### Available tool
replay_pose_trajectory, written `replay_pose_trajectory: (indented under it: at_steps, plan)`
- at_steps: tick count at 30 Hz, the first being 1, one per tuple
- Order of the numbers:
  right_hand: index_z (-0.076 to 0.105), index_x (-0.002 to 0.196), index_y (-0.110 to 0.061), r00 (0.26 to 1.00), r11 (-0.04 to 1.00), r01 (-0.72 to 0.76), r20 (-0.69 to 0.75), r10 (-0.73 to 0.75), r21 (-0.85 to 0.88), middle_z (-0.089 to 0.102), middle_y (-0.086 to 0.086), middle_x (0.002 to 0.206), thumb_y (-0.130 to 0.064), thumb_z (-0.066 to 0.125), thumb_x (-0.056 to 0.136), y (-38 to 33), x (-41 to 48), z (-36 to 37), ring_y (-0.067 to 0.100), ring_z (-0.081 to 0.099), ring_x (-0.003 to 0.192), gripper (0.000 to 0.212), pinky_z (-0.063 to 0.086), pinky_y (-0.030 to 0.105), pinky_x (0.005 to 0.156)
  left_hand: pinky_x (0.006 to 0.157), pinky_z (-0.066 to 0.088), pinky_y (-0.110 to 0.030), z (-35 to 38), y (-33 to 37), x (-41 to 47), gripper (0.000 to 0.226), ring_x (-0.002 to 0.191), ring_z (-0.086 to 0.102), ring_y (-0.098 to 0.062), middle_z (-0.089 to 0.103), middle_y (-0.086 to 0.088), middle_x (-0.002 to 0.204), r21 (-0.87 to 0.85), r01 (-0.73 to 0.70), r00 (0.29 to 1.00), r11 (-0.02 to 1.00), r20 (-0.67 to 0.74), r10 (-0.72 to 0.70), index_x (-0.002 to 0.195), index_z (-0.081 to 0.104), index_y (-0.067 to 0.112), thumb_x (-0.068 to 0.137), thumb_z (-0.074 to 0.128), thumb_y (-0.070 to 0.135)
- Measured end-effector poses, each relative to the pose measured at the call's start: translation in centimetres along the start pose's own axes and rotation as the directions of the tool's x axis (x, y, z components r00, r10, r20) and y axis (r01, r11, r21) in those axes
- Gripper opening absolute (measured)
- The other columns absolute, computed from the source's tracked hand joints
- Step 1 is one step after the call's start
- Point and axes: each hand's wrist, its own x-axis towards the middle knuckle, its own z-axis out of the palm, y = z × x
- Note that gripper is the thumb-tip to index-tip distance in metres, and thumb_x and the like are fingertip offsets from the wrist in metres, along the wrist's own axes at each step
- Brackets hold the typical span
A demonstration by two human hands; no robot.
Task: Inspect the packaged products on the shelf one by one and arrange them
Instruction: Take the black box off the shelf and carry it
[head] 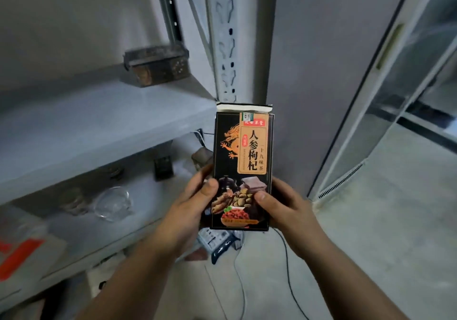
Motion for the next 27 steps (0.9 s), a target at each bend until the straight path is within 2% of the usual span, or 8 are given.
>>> replay_pose_trajectory:
  at_steps: [2, 4, 8, 12, 16, 18, 21, 27]
  plan:
    - [0.064, 0.13, -0.029, 0.998, 0.999, -0.03, -0.053, 0.031, 0.019, 0.075, 0.001, 0.116, -0.041, 0.072, 0.08, 1.5, -2.0, -2.4, 0.023, 0.076, 0.102, 0.052, 0.064, 0.038, 0.077, 0.1, 0.045, -0.068, 2.4, -1.8, -0.3, 0.075, 0.122, 0.064, -0.04, 0.065, -0.007, 0.137, 0.069, 0.064, 0.998, 0.996, 0.02, -0.066, 0.144, 0.049, 0.045, 0.077, 0.076, 0.064]
    - [0.065, 0.128, -0.029, 0.993, 0.998, -0.049, -0.106, 0.054, 0.05, 0.075, 0.001, 0.115, -0.049, 0.07, 0.08, 2.6, -3.9, -4.7, 0.022, 0.076, 0.102, 0.052, 0.064, 0.039, 0.075, 0.1, 0.046, -0.069, 4.5, -3.5, -0.6, 0.071, 0.121, 0.064, -0.038, 0.064, -0.006, 0.138, 0.094, 0.108, 0.993, 0.99, 0.041, -0.112, 0.143, 0.05, 0.047, 0.078, 0.075, 0.065]
    - [0.068, 0.124, -0.02, 0.973, 0.991, -0.073, -0.21, 0.095, 0.11, 0.076, 0.005, 0.113, -0.051, 0.061, 0.087, 4.6, -7.5, -8.8, 0.025, 0.073, 0.106, 0.049, 0.064, 0.048, 0.076, 0.092, 0.057, -0.054, 9.7, -5.4, -1.7, 0.056, 0.118, 0.068, -0.032, 0.068, -0.009, 0.132, 0.066, 0.148, 0.982, 0.987, 0.11, -0.155, 0.145, 0.048, 0.03, 0.091, 0.059, 0.039]
    - [0.069, 0.125, -0.023, 0.942, 0.985, -0.095, -0.308, 0.135, 0.142, 0.075, 0.007, 0.115, -0.058, 0.061, 0.085, 6.1, -11.1, -11.5, 0.027, 0.072, 0.108, 0.053, 0.063, 0.055, 0.079, 0.069, 0.06, -0.038, 13.3, -7.3, -2.3, 0.05, 0.112, 0.07, -0.032, 0.069, -0.01, 0.131, 0.13, 0.207, 0.953, 0.97, 0.198, -0.23, 0.144, 0.049, 0.03, 0.096, 0.058, 0.04]
    - [0.07, 0.124, -0.026, 0.89, 0.983, -0.095, -0.429, 0.156, 0.16, 0.076, 0.002, 0.114, -0.053, 0.056, 0.088, 6.9, -14.5, -12.9, 0.022, 0.073, 0.106, 0.047, 0.063, 0.044, 0.072, 0.087, 0.059, -0.048, 15.6, -8.9, -2.1, 0.049, 0.116, 0.069, -0.027, 0.071, -0.006, 0.129, 0.177, 0.275, 0.913, 0.945, 0.259, -0.314, 0.141, 0.051, 0.032, 0.092, 0.059, 0.037]
    - [0.07, 0.123, -0.027, 0.854, 0.981, -0.095, -0.493, 0.168, 0.169, 0.077, 0.001, 0.112, -0.054, 0.056, 0.088, 7.3, -16.0, -12.9, 0.021, 0.074, 0.104, 0.047, 0.063, 0.041, 0.071, 0.091, 0.057, -0.051, 16.4, -9.7, -1.9, 0.047, 0.116, 0.069, -0.027, 0.071, -0.007, 0.128, 0.217, 0.281, 0.887, 0.935, 0.312, -0.339, 0.138, 0.055, 0.031, 0.091, 0.057, 0.037]
    - [0.07, 0.124, -0.025, 0.794, 0.98, -0.102, -0.58, 0.183, 0.169, 0.076, 0.003, 0.113, -0.054, 0.055, 0.089, 7.6, -18.4, -12.4, 0.022, 0.074, 0.105, 0.048, 0.064, 0.049, 0.077, 0.094, 0.056, -0.056, 17.2, -10.8, -1.9, 0.045, 0.115, 0.069, -0.028, 0.072, -0.006, 0.125, 0.28, 0.277, 0.834, 0.919, 0.406, -0.375, 0.134, 0.058, 0.034, 0.089, 0.057, 0.042]
    - [0.069, 0.124, -0.024, 0.579, 0.974, -0.057, -0.788, 0.21, 0.218, 0.076, 0.004, 0.112, -0.054, 0.056, 0.087, 8.3, -23.6, -8.4, 0.021, 0.074, 0.103, 0.049, 0.062, 0.042, 0.071, 0.097, 0.054, -0.058, 18.2, -11.9, -2.6, 0.051, 0.115, 0.07, -0.028, 0.073, -0.005, 0.123, 0.401, 0.257, 0.636, 0.879, 0.615, -0.466, 0.136, 0.058, 0.033, 0.086, 0.058, 0.046]
